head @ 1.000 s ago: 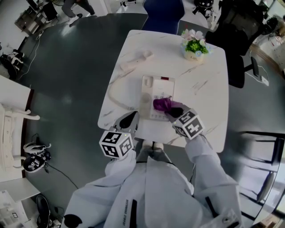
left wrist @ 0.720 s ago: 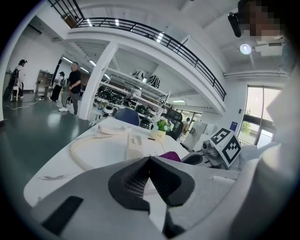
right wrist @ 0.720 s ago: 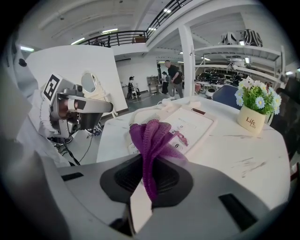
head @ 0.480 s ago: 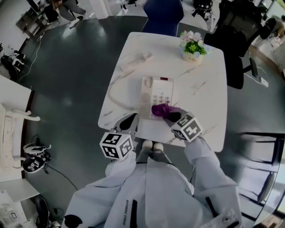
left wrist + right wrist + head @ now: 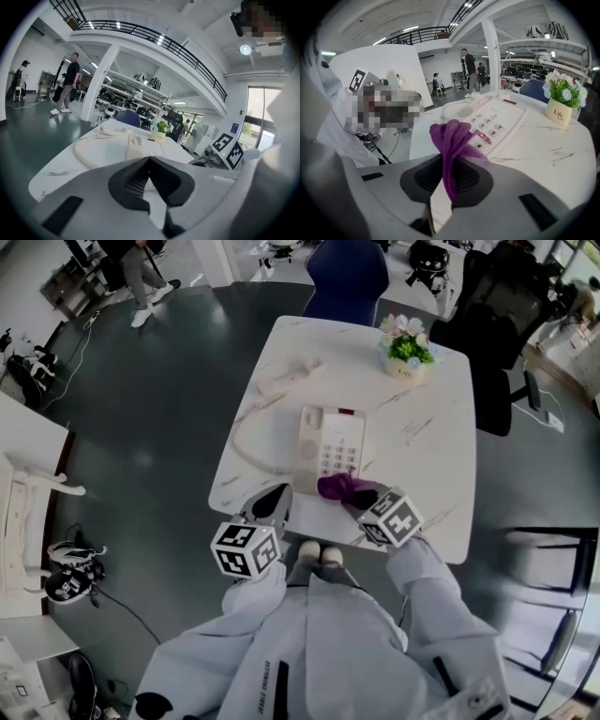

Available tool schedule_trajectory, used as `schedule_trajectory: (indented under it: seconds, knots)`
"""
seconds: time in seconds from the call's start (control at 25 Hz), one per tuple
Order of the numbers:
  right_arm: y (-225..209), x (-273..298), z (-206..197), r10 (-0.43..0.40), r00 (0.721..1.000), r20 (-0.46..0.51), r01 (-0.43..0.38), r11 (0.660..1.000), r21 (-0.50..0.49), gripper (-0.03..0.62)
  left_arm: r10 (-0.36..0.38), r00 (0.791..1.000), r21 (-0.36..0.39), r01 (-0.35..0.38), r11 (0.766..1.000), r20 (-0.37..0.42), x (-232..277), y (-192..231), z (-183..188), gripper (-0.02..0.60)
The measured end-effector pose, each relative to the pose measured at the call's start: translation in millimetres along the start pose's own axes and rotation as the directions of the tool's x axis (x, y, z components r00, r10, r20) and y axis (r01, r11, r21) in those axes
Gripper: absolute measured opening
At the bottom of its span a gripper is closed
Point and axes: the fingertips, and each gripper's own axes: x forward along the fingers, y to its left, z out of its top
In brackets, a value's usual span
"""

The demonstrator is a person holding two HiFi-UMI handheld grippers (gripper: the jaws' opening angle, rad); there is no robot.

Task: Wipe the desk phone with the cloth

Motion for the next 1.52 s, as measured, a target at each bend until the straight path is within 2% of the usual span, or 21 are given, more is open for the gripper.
schedule_trajectory:
  seconds: [0.28, 0.52, 0.76, 0.96, 1.52]
  knots:
    - [8.3, 0.0, -5.0, 0.028, 1.000, 0.001, -0.028, 0.999, 0.015, 0.038, 0.015, 1.000, -0.001, -0.015, 1.000, 0.013, -6.2, -0.8, 2.9, -0.003]
    - [8.9, -10.4, 0.6, 0.032, 0.991, 0.132, -0.046, 0.994, 0.101, 0.037, 0.033, 0.999, 0.000, -0.033, 0.999, 0.032, -9.2, -1.5, 6.4, -0.002]
    - [-3.7, -36.4, 23.0, -0.023, 0.948, 0.317, -0.037, 0.982, 0.184, 0.037, 0.045, 0.998, 0.006, -0.046, 0.999, 0.053, -12.1, -5.1, 10.6, -0.003]
    - [-17.6, -51.5, 38.7, -0.058, 0.911, 0.409, -0.030, 0.978, 0.205, 0.037, 0.056, 0.996, 0.007, -0.057, 0.998, 0.071, -8.9, -7.1, 12.2, -0.002]
    - [-47.9, -65.7, 77.9, -0.116, 0.862, 0.493, 0.006, 0.976, 0.219, 0.037, 0.058, 0.995, 0.013, -0.059, 0.998, 0.077, 3.1, -5.3, 22.7, -0.002]
